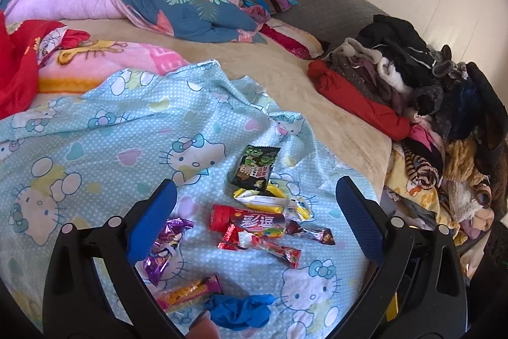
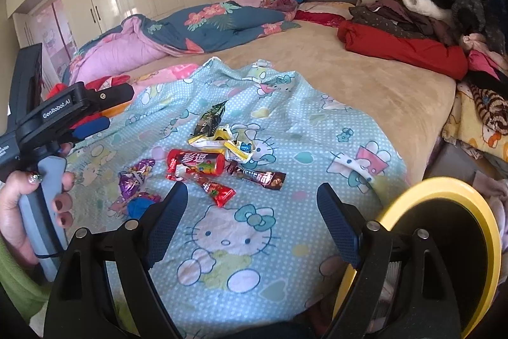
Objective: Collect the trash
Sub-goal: 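Reach both tools toward the candy wrappers and green snack packet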
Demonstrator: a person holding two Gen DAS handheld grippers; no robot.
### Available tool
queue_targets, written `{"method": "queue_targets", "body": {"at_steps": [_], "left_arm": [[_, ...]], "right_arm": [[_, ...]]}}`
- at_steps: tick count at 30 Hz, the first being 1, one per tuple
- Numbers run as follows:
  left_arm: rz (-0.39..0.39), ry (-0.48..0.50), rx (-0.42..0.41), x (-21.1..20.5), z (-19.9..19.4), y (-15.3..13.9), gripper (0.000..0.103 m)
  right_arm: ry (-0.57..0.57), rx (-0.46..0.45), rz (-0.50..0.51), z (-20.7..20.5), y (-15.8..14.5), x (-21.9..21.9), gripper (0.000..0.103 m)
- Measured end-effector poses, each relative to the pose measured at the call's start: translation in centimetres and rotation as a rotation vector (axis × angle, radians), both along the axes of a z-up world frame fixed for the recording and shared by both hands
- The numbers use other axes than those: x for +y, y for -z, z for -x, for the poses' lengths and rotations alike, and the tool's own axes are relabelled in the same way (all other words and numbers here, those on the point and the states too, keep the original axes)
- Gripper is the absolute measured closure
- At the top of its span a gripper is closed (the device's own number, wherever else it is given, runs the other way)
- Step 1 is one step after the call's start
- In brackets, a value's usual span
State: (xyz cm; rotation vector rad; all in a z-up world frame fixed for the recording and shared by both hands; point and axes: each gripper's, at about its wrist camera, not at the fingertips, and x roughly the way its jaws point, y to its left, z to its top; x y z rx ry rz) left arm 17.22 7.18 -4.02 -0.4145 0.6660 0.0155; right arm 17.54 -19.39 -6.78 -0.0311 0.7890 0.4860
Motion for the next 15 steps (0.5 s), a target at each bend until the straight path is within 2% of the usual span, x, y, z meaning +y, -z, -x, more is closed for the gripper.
{"method": "queue_targets", "body": {"at_steps": [9, 15], "left_arm": [[0.009, 0.041, 0.049, 0.1, -2.8, 1.5, 0.011], [0.009, 0.066, 0.088, -0.3, -5.1, 2.4, 0.011]], "right_arm": [[-0.016, 0.043, 0.038, -2.9, 2.1, 2.1, 0.022], [-0.035, 0.076, 0.089, -4.9, 4.1, 3.8, 0.027]]}}
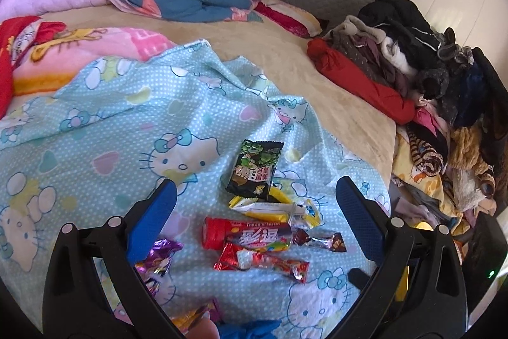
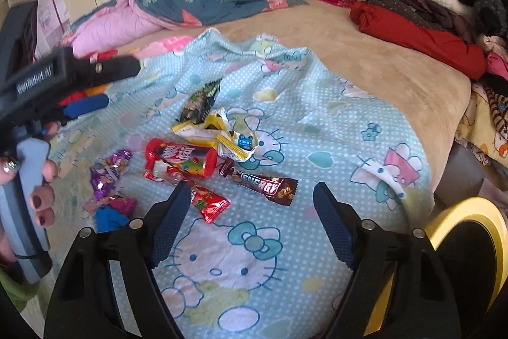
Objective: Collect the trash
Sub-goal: 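Reach both tools toward the candy wrappers and green snack packet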
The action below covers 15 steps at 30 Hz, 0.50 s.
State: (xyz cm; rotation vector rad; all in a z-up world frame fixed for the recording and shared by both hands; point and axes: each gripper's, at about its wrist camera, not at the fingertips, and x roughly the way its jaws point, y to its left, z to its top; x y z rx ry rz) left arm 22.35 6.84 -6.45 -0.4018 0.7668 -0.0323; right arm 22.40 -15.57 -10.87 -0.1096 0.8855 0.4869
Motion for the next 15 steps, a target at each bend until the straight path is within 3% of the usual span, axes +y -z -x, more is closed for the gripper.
{"method": "queue_targets", "body": {"at_steps": [6, 15], "left_arm": [[0.015, 0.037, 0.069, -0.3, -2.8, 1.4, 0.011], [0.057, 0.081, 0.178, -0.8, -5.7, 4.2, 0.023]], "right_arm": [[0.0, 0.03, 0.018, -2.0, 1.5, 0.8, 0.03], [-0.036, 0.13, 0.049, -4.6, 4.5, 1.9, 0.036]]}}
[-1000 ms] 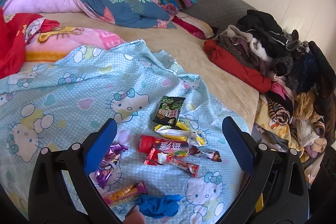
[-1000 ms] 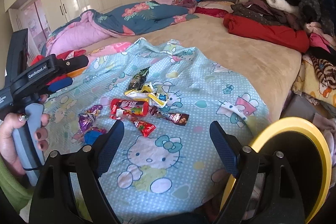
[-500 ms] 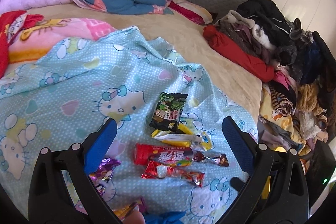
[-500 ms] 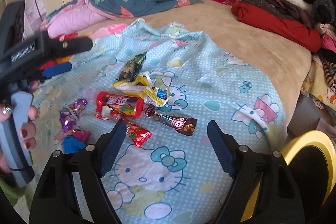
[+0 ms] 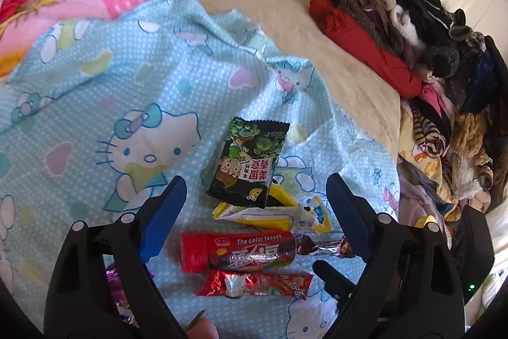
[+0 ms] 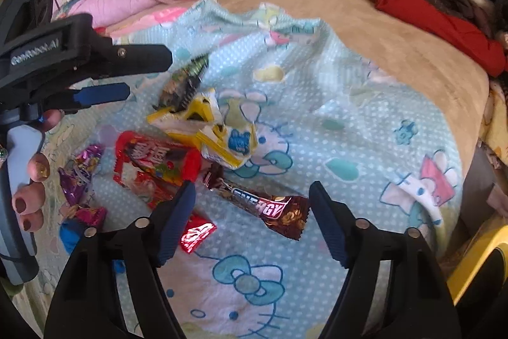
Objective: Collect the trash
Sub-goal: 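Reach both tools toward the candy wrappers and green snack packet, then grasp the brown chocolate bar with the right tool while the left tool grasps the green snack packet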
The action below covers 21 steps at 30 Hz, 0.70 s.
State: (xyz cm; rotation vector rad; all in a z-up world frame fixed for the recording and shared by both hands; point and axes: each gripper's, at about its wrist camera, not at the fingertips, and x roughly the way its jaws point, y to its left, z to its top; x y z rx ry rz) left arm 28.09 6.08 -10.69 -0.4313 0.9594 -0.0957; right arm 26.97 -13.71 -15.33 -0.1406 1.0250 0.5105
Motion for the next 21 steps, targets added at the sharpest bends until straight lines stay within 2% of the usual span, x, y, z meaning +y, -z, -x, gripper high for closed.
{"method": "queue_targets", "body": {"at_steps": [3, 4, 6, 7, 9, 14, 19, 21], "left_arm": [[0.009, 0.007, 0.032, -0.1, -0.8, 1.0, 0.024], [0.012, 0.009, 0.039, -0.1, -1.0, 1.3, 0.027], [0.006, 0.013, 0.047, -0.3, -1.4, 1.7, 0.033], [0.008, 0.013, 0.051, -0.4, -1.5, 1.8, 0.033], [0.015, 0.008, 0.059, -0.5, -1.8, 2.2, 0.034], [0.015, 0.001, 0.073, -0.7, -2.3, 2.9, 0.042], [0.013, 0.003, 0.071, -0.9, -2.2, 3.1, 0.06], [0.009, 0.004, 0.059, -0.9, -2.0, 2.9, 0.063]], "right_arm": [[0.005, 0.03, 0.009, 0.0, 1.1, 0.0, 0.049], [0.012, 0.031, 0.004, 0.1, 1.2, -0.2, 0.052], [0.036, 0.033, -0.005, 0.1, 1.3, -0.8, 0.067], [0.046, 0.041, -0.023, 0.0, 1.3, -1.2, 0.069], [0.061, 0.054, -0.048, -0.1, 1.2, -1.9, 0.083], [0.09, 0.062, -0.078, 0.6, 0.7, -2.6, 0.086], [0.101, 0.069, -0.14, 2.2, -0.1, -3.3, 0.086], [0.097, 0.069, -0.154, 2.9, -0.4, -3.4, 0.086]]}}
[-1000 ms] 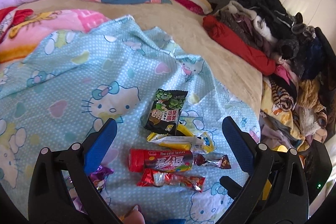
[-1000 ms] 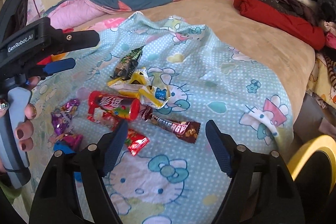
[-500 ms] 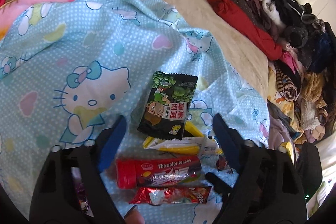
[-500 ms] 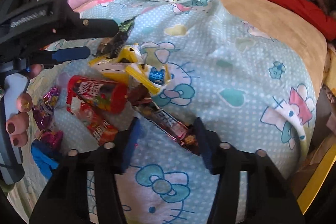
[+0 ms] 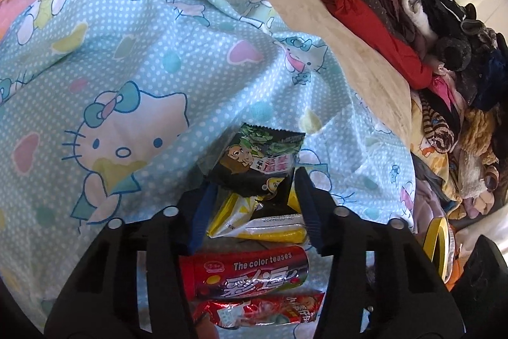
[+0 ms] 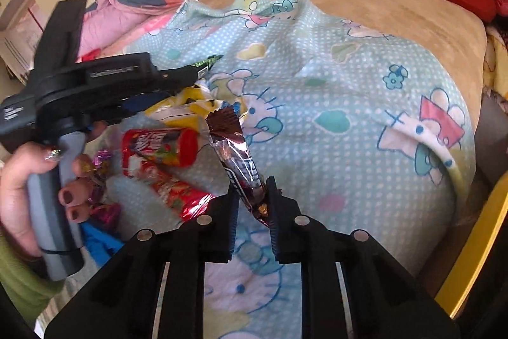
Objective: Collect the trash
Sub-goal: 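Grasp the brown chocolate bar with the right tool while the left tool grasps the green snack packet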
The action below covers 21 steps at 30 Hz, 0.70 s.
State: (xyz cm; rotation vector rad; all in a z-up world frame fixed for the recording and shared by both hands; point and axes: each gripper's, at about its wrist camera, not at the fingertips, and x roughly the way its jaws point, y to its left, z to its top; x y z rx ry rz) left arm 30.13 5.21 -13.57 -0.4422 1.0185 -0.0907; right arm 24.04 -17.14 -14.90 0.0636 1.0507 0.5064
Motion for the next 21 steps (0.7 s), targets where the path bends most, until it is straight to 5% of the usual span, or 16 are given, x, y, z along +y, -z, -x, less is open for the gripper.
{"method": "queue_targets", "body": {"at_steps": [11, 15, 20, 21], "left_arm": [[0.021, -0.014, -0.038, 0.5, 0.8, -1.0, 0.078], [0.041, -0.018, -0.044, 0.6, 1.1, -1.3, 0.05], [0.069, -0.043, -0.036, 0.9, 0.8, -1.3, 0.051], [0.077, -0.049, -0.034, 1.0, 0.7, -1.2, 0.062]], "right_arm": [[-0.021, -0.02, -0.035, 2.3, -1.6, -0.1, 0.088], [-0.025, -0.039, -0.037, 2.6, -2.1, 0.0, 0.089], [-0.024, -0.055, -0.053, 2.9, -2.9, -0.2, 0.089], [-0.024, -0.059, -0.053, 3.0, -3.1, -0.2, 0.089]]}}
